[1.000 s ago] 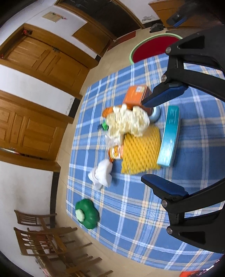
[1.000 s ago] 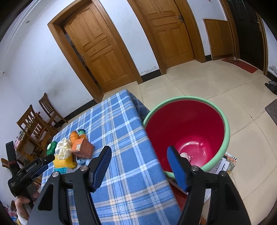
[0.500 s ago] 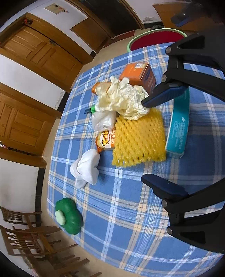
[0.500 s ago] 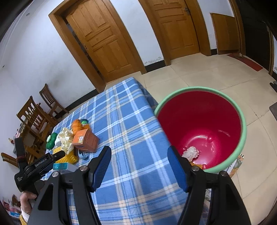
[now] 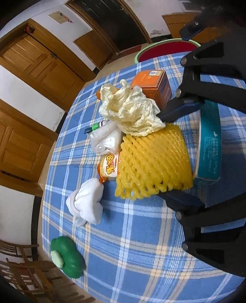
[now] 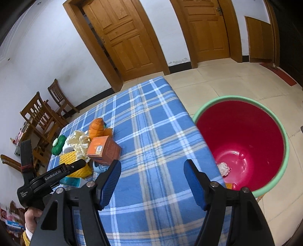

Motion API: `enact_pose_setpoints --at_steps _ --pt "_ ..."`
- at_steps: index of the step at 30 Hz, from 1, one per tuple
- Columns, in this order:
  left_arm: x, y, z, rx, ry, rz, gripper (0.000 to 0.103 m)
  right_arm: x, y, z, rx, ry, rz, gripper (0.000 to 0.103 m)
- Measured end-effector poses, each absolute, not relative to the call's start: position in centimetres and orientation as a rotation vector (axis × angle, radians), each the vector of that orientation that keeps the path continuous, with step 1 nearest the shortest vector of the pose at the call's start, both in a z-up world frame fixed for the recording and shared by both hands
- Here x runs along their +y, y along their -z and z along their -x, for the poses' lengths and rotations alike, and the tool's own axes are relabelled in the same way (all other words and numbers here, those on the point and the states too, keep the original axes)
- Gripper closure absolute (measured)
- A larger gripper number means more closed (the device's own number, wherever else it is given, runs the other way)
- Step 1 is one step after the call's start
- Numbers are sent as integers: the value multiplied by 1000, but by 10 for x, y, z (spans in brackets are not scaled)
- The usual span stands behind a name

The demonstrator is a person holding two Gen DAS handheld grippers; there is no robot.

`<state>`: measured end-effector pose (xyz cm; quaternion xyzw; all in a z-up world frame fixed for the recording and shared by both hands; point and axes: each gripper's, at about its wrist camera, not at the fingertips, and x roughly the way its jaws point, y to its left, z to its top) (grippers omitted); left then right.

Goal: Collect trash
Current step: 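Grasp the second yellow foam fruit net with the left gripper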

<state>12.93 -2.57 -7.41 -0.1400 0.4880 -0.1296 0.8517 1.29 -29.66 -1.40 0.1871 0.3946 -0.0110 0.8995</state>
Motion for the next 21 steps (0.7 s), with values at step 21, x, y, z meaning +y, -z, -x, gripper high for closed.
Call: enact_pose_setpoints --at_steps 21 --pt "9 50 -113 934 306 349 76 -239 17 -46 850 -81 -326 30"
